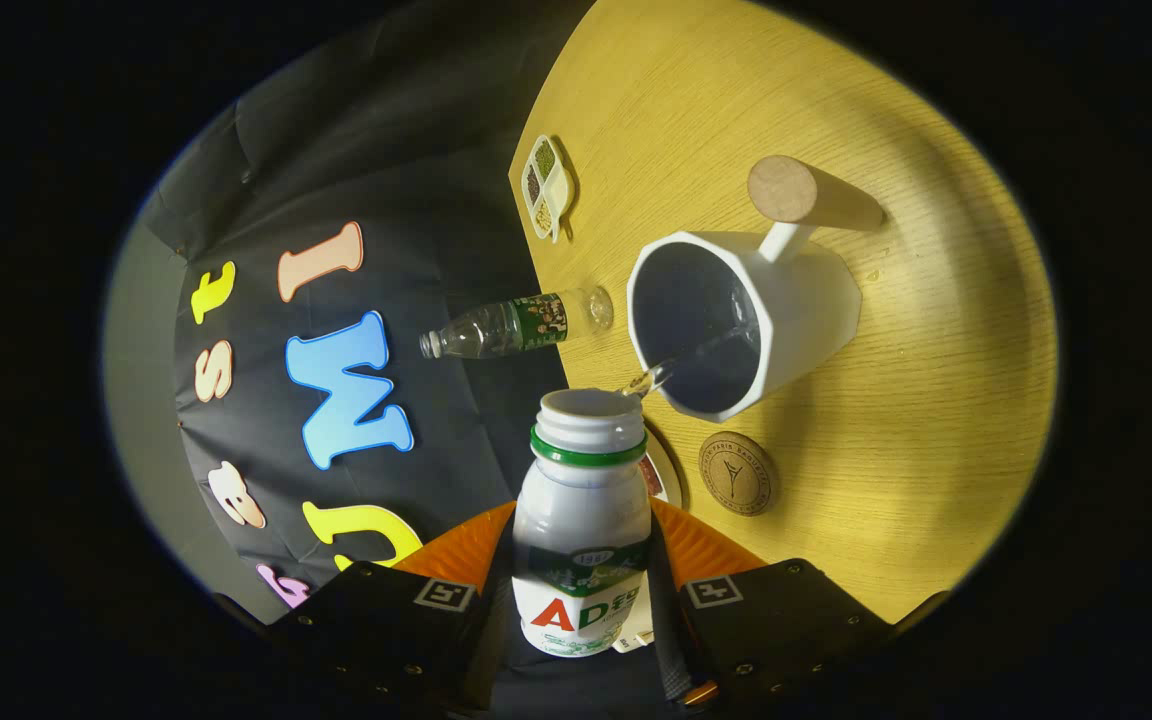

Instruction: Take the bottle from table, then pour the juice into the cup, finally place the bottle on the coaster

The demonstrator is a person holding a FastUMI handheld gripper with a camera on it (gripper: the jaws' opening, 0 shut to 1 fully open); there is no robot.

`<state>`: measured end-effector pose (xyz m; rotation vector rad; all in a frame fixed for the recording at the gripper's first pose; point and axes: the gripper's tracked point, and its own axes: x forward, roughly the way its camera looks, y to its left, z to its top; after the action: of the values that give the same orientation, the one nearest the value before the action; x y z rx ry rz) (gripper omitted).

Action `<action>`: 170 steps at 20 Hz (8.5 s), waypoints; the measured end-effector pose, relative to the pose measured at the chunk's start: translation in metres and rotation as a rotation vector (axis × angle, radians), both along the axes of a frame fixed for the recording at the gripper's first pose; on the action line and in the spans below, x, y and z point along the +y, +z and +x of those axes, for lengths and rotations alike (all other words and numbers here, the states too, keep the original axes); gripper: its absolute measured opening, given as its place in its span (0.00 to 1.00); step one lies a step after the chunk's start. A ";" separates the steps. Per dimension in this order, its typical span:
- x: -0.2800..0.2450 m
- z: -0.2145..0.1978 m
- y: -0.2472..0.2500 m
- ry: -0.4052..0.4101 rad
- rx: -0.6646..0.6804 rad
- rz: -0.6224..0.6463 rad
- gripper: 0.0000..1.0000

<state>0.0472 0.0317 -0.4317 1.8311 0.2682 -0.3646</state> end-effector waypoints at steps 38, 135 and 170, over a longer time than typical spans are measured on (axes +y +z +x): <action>-0.016 0.006 -0.005 -0.081 0.022 0.065 0.61; 0.063 0.078 -0.034 0.567 -0.035 -1.811 0.62; 0.052 0.025 0.302 0.376 -0.350 -1.786 0.98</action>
<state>0.0718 0.0837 -0.1294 0.0463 -0.0258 0.0632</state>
